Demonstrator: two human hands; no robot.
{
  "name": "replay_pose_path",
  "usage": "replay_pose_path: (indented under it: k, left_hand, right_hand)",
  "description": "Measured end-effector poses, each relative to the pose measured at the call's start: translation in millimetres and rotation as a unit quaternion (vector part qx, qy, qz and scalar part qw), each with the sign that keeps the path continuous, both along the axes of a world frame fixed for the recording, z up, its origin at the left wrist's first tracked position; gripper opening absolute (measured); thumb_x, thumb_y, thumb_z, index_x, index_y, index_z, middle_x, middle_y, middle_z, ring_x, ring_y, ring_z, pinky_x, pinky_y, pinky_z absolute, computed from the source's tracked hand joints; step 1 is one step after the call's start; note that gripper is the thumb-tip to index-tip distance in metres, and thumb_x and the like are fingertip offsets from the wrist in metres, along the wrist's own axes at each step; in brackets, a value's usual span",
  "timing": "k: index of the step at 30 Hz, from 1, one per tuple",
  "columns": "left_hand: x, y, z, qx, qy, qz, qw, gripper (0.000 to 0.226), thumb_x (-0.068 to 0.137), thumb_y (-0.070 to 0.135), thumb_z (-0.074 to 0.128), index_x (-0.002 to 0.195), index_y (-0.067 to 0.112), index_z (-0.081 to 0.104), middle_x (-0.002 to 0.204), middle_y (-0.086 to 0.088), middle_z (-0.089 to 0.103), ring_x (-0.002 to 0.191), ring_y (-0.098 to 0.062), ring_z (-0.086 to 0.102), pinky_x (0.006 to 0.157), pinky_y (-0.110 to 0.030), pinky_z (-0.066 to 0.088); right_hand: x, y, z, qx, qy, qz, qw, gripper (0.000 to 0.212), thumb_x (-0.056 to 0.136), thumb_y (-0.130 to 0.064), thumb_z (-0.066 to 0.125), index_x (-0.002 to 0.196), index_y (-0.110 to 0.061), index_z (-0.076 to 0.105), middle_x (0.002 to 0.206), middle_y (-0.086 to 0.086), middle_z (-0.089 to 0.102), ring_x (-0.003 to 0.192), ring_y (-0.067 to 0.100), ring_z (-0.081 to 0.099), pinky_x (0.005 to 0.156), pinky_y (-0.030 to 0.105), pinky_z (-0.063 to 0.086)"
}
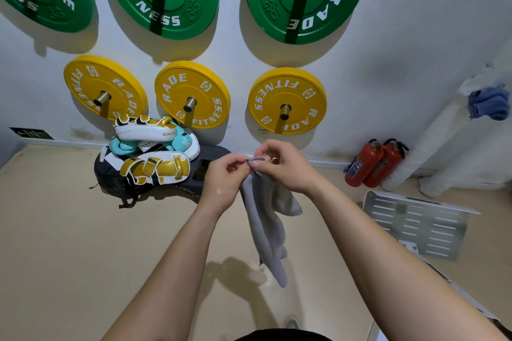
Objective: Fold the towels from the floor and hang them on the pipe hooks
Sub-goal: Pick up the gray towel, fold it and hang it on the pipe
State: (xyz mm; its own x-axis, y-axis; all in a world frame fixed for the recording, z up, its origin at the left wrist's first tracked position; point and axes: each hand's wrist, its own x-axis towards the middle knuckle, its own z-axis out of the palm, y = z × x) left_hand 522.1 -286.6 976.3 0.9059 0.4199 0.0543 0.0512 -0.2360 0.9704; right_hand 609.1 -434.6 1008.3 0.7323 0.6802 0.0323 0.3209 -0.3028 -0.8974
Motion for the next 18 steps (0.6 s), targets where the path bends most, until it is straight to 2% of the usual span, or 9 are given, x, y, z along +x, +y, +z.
replay_pose_path:
  k: [4,7,9,13,15,18]
  left_hand:
    - [-1,-7,-8,-0.018,-0.006,-0.02,1.0,0.01,0.093,0.015,0.066,0.095,0.006,0.072,0.084,-0.013,0.07,0.073,-0.006,0.06,0.066,-0.018,0.047]
    - [-5,-5,-22,-0.003,0.012,-0.025,1.0,0.011,0.094,0.019,0.066,0.086,0.012,0.07,0.072,-0.001,0.063,0.067,-0.006,0.052,0.064,-0.021,0.042]
    - [-10,2,-31,0.012,0.041,-0.018,0.999,0.011,0.094,0.023,0.065,0.085,0.017,0.07,0.07,0.01,0.062,0.066,-0.004,0.052,0.064,-0.023,0.044]
    - [-26,27,-49,0.041,0.102,0.01,0.994,0.01,0.095,0.021,0.063,0.091,0.02,0.072,0.082,0.004,0.071,0.077,-0.011,0.062,0.071,-0.028,0.048]
    - [-33,42,-50,0.05,0.105,0.042,0.992,0.01,0.094,0.019,0.063,0.091,0.023,0.072,0.086,0.002,0.072,0.083,-0.014,0.064,0.075,-0.029,0.048]
    - [-30,52,-34,0.088,0.089,0.054,0.991,0.01,0.095,0.02,0.062,0.095,0.023,0.072,0.089,0.006,0.071,0.087,-0.009,0.063,0.073,-0.022,0.048]
  right_hand:
    - [11,0,12,0.01,-0.06,-0.005,0.998,0.014,0.094,-0.019,0.062,0.082,-0.019,0.069,0.074,0.001,0.065,0.07,0.007,0.052,0.065,0.034,0.042]
    - [22,2,29,0.025,-0.096,-0.024,0.995,0.015,0.093,-0.023,0.059,0.079,-0.023,0.065,0.08,0.011,0.067,0.073,0.014,0.054,0.07,0.041,0.047]
    - [33,2,41,0.031,-0.123,-0.048,0.991,0.014,0.092,-0.024,0.059,0.079,-0.022,0.065,0.081,0.011,0.067,0.074,0.014,0.054,0.07,0.039,0.046]
    - [58,-9,60,0.054,-0.15,-0.136,0.978,0.013,0.093,-0.019,0.059,0.083,-0.015,0.066,0.078,0.0,0.062,0.075,0.009,0.053,0.069,0.026,0.041]
    - [70,-20,54,0.009,-0.179,-0.202,0.963,0.013,0.092,-0.022,0.061,0.084,-0.017,0.069,0.079,-0.005,0.065,0.075,0.009,0.057,0.065,0.019,0.04]
    - [71,-30,29,-0.101,-0.17,-0.226,0.954,0.006,0.086,-0.03,0.067,0.085,-0.025,0.07,0.068,-0.008,0.062,0.066,0.011,0.057,0.063,0.026,0.039]
